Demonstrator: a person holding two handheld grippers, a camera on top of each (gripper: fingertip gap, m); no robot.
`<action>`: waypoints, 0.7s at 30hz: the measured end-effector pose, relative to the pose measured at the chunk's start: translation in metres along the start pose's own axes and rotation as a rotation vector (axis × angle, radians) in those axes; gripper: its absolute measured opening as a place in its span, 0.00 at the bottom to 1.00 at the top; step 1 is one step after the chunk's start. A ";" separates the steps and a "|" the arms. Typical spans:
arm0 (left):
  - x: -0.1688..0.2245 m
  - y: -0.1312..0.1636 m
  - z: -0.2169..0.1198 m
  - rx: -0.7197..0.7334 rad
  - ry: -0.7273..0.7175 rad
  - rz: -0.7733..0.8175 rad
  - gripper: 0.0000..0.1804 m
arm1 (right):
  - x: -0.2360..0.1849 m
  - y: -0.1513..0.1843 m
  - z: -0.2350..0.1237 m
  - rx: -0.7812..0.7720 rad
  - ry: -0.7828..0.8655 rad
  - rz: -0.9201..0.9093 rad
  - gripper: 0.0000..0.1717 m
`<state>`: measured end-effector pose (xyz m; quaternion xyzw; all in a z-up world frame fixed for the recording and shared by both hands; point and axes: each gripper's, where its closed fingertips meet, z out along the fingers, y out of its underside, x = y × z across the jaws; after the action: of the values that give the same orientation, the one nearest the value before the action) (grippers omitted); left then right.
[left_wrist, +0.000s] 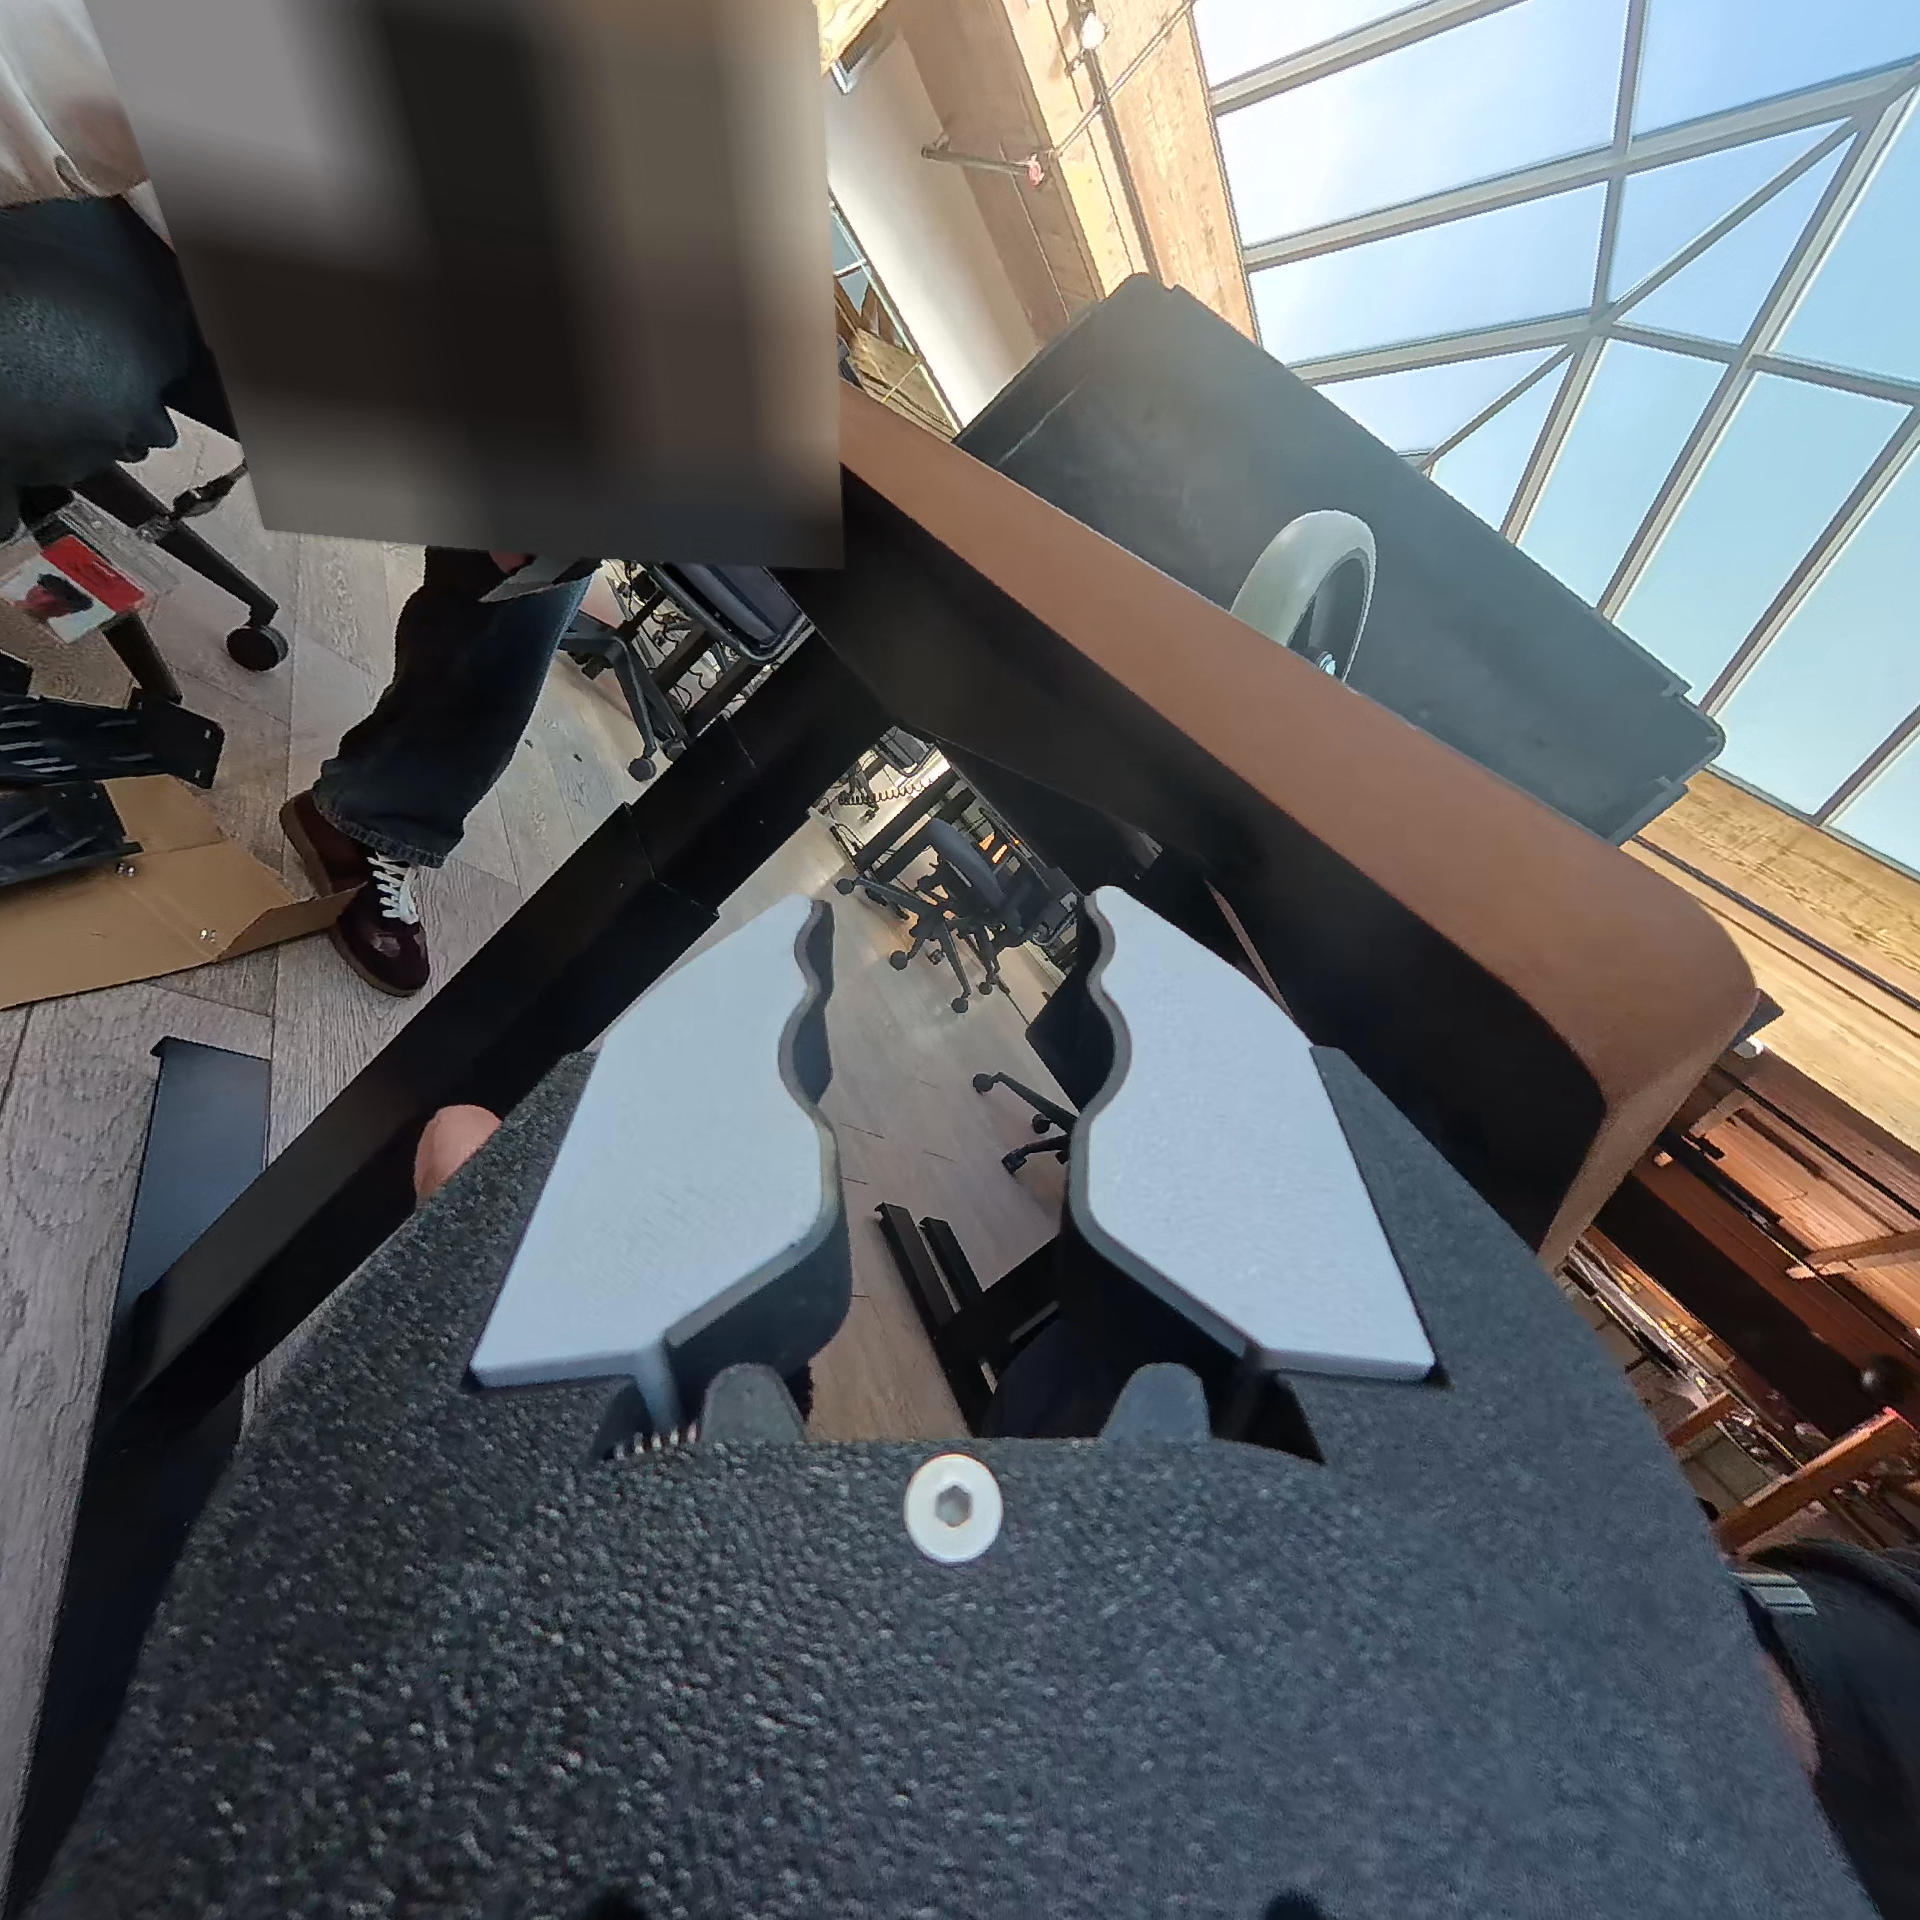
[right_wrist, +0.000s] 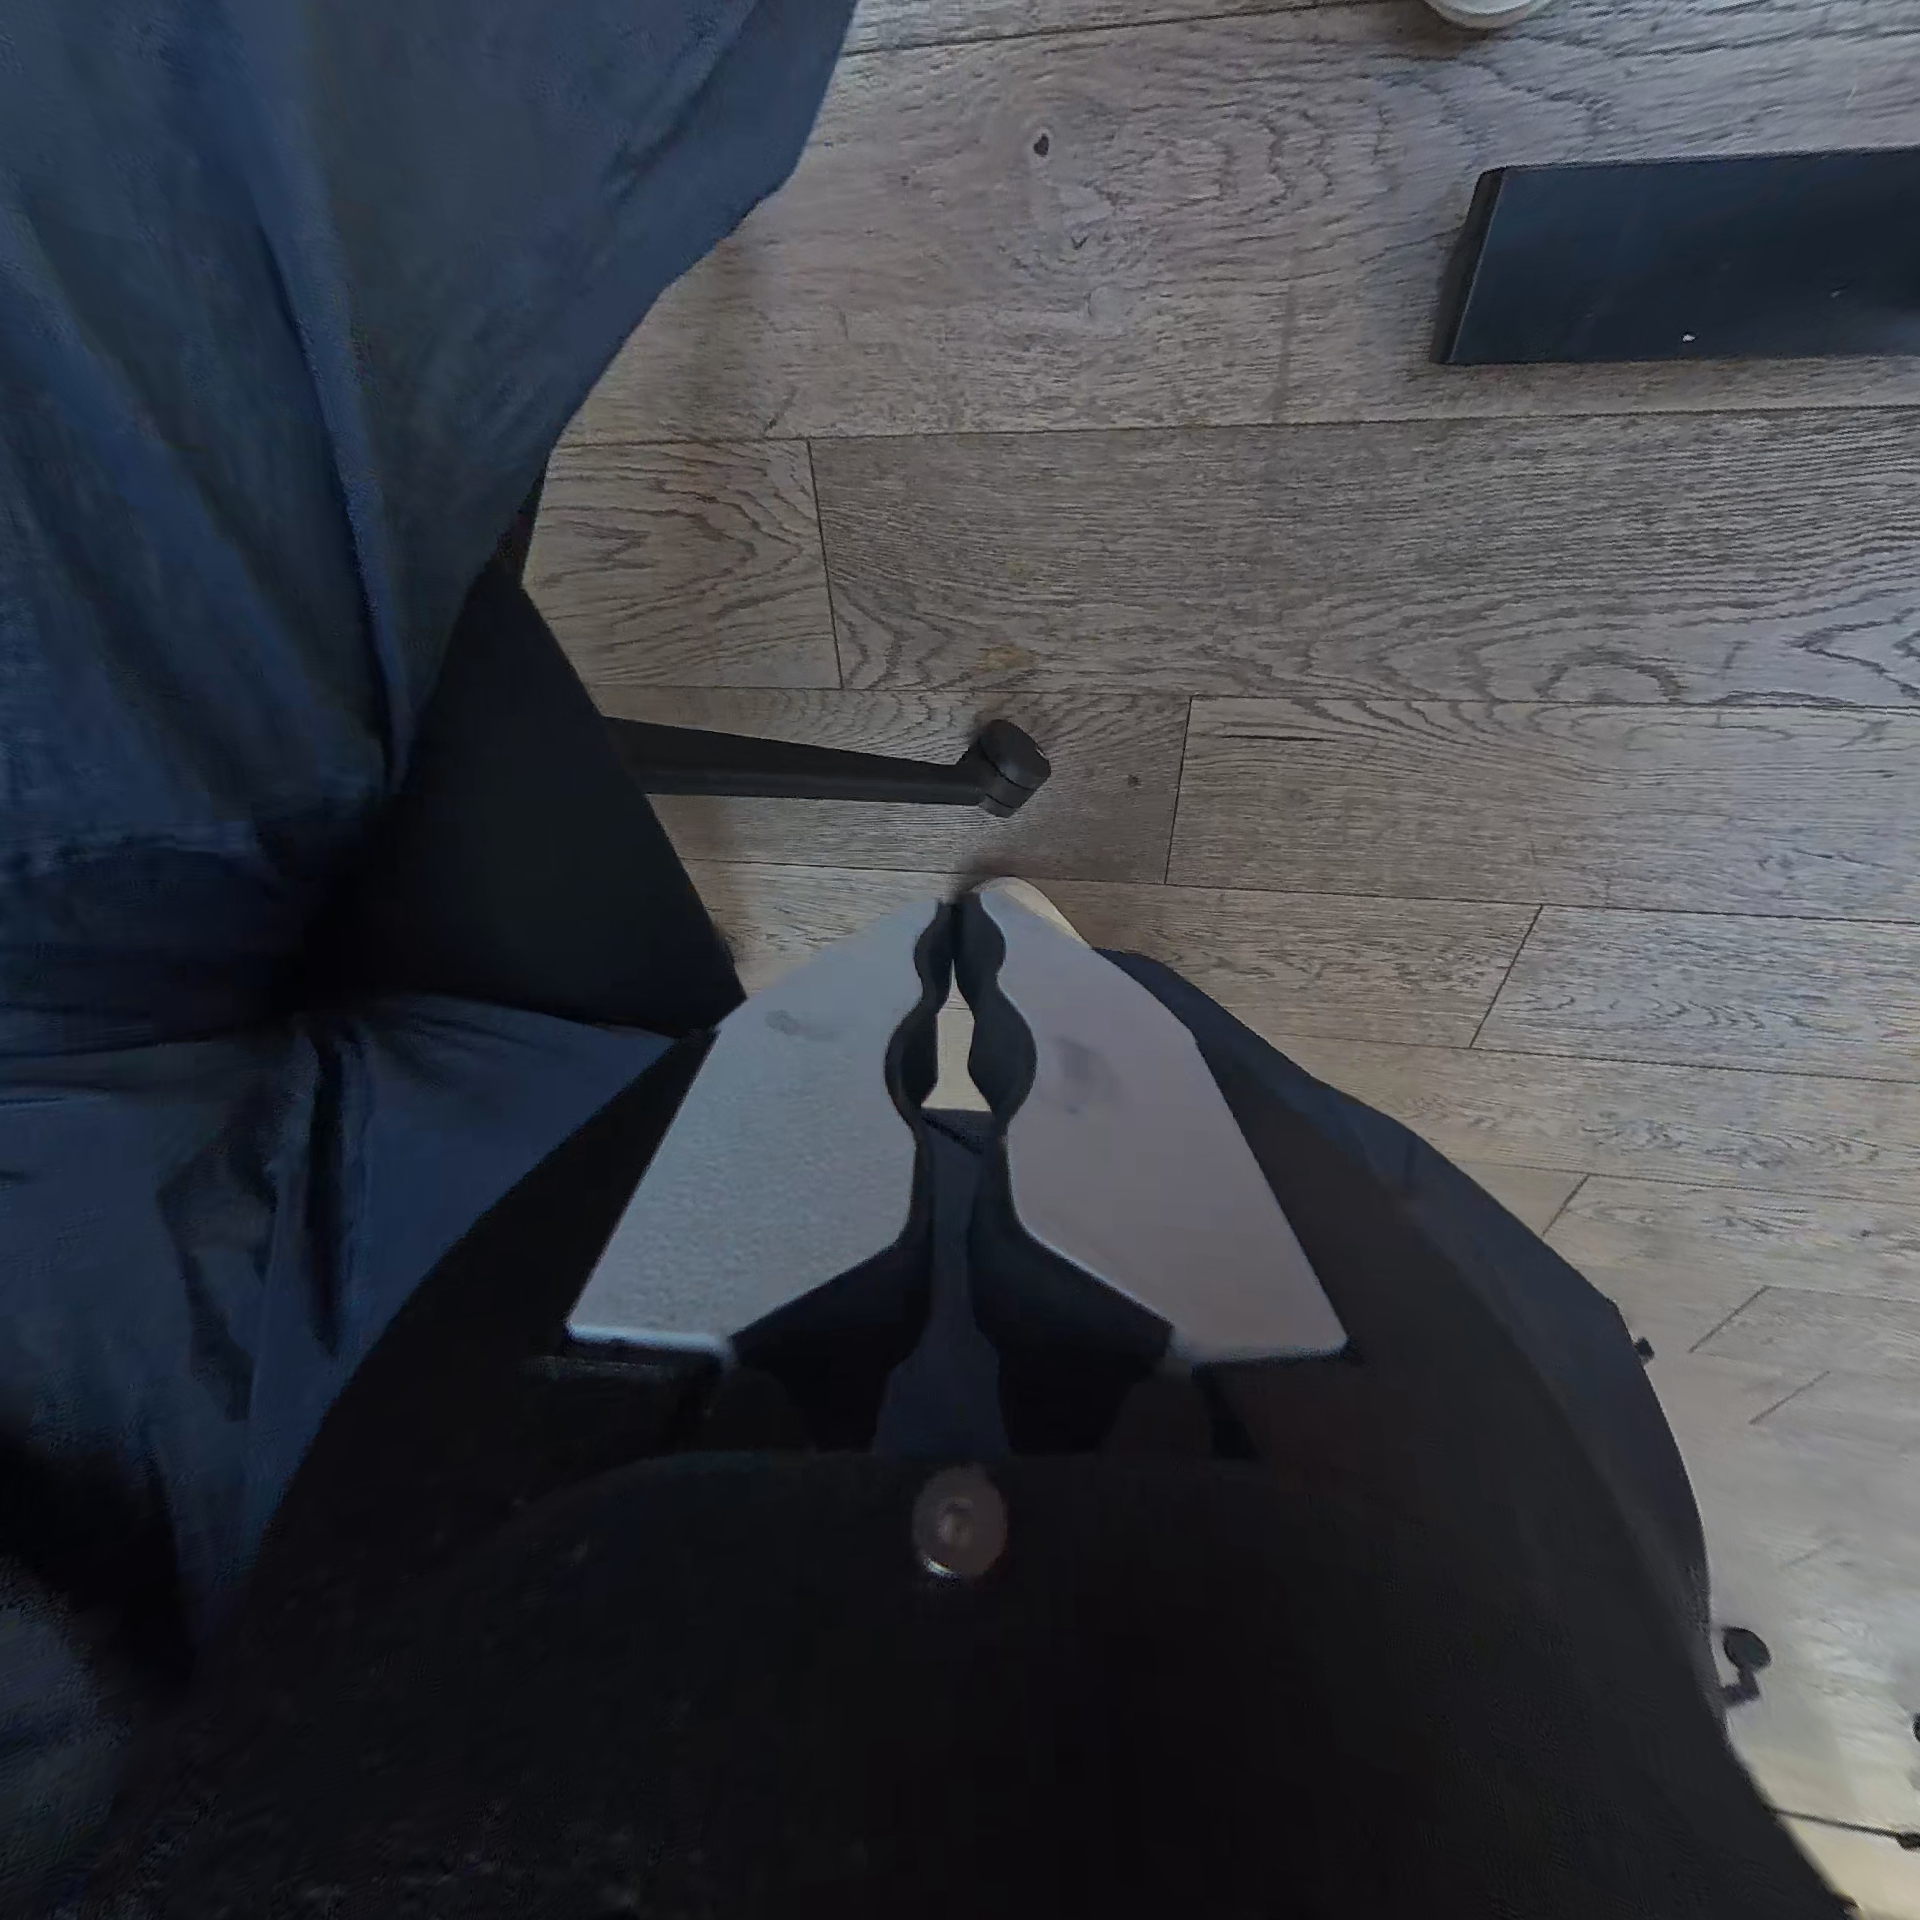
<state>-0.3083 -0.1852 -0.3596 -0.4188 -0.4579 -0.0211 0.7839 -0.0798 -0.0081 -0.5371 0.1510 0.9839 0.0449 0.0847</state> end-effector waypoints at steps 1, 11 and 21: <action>-0.001 0.000 0.001 -0.004 -0.001 -0.003 0.25 | 0.002 -0.002 0.005 0.004 -0.016 0.007 0.00; -0.009 -0.009 0.028 -0.028 0.027 -0.037 0.25 | 0.020 -0.012 0.041 0.024 -0.151 0.069 0.00; -0.047 -0.022 0.061 -0.118 -0.013 -0.036 0.25 | 0.046 -0.022 0.042 0.082 -0.210 0.178 0.00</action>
<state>-0.3880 -0.1750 -0.3661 -0.4562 -0.4684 -0.0595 0.7543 -0.1217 -0.0121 -0.5883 0.2450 0.9533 -0.0042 0.1766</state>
